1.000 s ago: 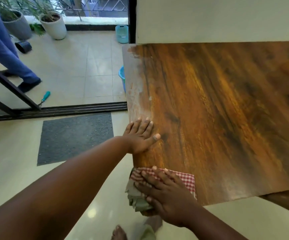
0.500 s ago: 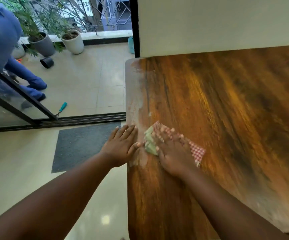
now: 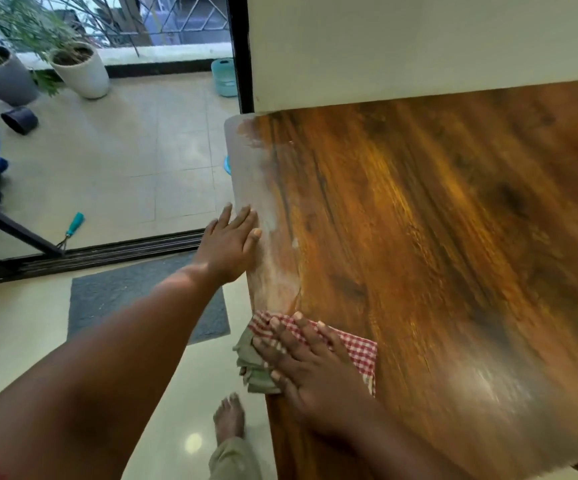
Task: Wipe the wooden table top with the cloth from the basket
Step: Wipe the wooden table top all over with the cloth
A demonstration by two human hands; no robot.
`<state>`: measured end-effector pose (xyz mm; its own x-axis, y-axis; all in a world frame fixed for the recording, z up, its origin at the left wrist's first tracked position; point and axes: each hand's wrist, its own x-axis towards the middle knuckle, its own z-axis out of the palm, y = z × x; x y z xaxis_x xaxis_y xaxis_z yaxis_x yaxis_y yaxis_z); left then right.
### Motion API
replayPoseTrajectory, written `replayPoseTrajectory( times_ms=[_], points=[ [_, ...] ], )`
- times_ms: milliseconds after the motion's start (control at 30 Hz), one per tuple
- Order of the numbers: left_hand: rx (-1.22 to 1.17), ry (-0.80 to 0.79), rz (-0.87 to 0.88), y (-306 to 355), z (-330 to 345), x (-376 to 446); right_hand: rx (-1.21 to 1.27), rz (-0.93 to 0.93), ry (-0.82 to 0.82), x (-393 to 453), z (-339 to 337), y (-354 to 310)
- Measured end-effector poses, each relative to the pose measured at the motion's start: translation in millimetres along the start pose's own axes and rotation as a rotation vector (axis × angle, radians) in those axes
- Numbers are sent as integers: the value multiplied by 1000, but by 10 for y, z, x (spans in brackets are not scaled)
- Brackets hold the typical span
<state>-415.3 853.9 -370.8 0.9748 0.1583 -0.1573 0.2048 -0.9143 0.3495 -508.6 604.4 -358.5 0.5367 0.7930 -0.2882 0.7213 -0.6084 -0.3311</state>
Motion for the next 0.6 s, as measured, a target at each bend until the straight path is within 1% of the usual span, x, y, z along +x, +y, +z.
replayPoseTrajectory(
  times_ms=[100, 167, 267, 333, 367, 433, 533, 600],
  points=[
    [-189, 96, 46, -72, -112, 69, -25, 61, 65, 423, -121, 65],
    [-235, 104, 50, -148, -185, 157, -31, 87, 89, 792, -220, 123],
    [-67, 84, 173, -253, -276, 296, -49, 110, 122, 1295, -382, 212],
    [24, 140, 269, -309, -325, 378, -54, 140, 134, 1542, -470, 241],
    [54, 171, 314, -332, -343, 427, -65, 155, 143, 1606, -488, 241],
    [102, 176, 377, -357, -360, 526, -75, 184, 147, 1589, -466, 197],
    [138, 121, 394, -389, -377, 738, 9, 200, 109, 1291, -314, -11],
    [171, 64, 331, -440, -376, 889, -22, 186, 97, 995, -191, -168]
  ],
)
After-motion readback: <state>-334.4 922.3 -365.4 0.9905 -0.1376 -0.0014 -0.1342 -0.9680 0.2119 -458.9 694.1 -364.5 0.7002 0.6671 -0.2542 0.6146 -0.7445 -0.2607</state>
